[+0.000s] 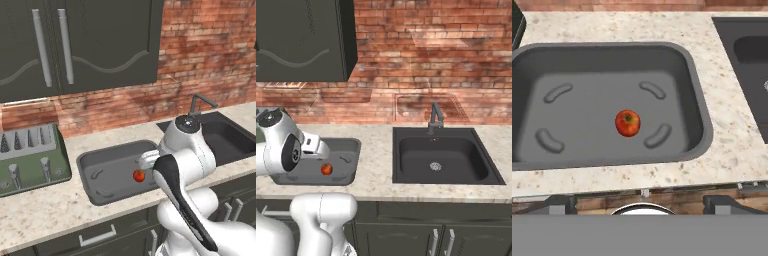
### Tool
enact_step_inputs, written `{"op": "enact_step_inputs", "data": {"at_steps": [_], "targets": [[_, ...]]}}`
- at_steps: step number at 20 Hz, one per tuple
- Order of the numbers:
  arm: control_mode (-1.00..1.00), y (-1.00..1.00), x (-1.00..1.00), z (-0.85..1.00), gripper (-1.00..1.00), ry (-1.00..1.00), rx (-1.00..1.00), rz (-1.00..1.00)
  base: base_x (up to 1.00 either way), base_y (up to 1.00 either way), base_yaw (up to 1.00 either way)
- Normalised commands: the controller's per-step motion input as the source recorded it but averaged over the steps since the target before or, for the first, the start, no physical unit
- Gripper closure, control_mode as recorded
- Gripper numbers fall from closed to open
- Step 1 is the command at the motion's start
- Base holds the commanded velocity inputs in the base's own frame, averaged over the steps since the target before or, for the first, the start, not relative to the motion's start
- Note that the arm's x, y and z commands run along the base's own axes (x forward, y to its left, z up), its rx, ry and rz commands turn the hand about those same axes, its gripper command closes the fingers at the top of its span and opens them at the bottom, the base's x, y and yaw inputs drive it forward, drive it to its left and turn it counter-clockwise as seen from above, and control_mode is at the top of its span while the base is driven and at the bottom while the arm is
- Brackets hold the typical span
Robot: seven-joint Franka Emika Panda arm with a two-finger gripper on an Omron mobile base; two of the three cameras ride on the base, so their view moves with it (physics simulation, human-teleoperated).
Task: Pick the peach and apple from the fridge and place them inside the tupperware on the counter.
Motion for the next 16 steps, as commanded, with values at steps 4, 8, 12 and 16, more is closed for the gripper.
{"op": "enact_step_inputs", "data": {"at_steps": [4, 8, 12, 16], "targets": [[-1.0, -0.35, -0.55, 0.38, -1.0, 0.0, -0.02, 0.01, 0.0, 0.0, 0.0], [-1.0, -0.26, -0.51, 0.3, -1.0, 0.0, 0.0, 0.0, 0.0, 0.0, 0.0], [-1.0, -0.13, -0.53, 0.17, -1.0, 0.0, 0.0, 0.0, 0.0, 0.0, 0.0], [-1.0, -0.12, -0.5, 0.24, -1.0, 0.0, 0.0, 0.0, 0.0, 0.0, 0.0]]}}
